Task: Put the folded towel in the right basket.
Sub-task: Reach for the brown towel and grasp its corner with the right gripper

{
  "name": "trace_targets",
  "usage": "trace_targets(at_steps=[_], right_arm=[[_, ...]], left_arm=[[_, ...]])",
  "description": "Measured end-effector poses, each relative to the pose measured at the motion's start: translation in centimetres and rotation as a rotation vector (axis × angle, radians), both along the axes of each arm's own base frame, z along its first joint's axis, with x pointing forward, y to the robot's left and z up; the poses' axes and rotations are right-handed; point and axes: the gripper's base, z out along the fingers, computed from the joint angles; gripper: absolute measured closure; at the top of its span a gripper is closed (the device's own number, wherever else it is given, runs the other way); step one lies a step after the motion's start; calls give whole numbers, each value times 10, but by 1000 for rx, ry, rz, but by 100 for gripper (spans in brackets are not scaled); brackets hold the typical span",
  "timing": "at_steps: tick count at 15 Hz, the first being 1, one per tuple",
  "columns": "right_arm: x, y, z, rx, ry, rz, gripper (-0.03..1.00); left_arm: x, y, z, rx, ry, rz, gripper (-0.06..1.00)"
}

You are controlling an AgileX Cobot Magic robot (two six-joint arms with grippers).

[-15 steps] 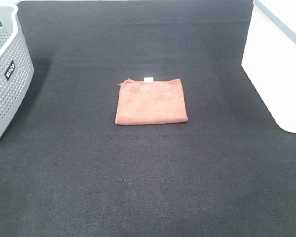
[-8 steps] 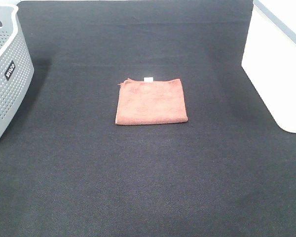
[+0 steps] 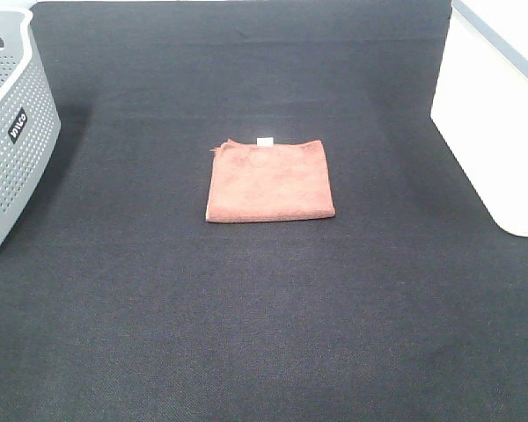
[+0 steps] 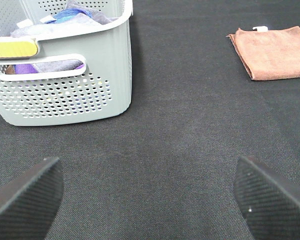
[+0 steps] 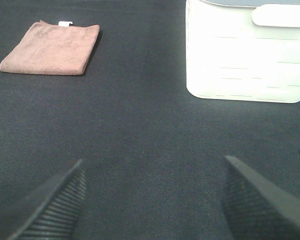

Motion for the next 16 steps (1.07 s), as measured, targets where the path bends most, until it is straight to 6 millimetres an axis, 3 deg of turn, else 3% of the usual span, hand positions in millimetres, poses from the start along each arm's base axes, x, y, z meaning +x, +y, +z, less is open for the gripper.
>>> trace_targets(at_steps=[6,9,11,14,15,16], right_arm=[[0,0,0,4,0,3,27],[7,1,24,15,-67,0,27],[27,2,48,20,-97,-6,27],[80,7,78,36,-80,-12,27],[80,7,78,36,-80,-12,27],[108,10,92,51,-42,-9,27]], left_arm=[[0,0,0,0,0,0,7],[0,0,0,0,0,0,7],[0,0,0,0,0,0,7],[0,0,0,0,0,0,7],[0,0,0,0,0,0,7],[0,0,0,0,0,0,7]])
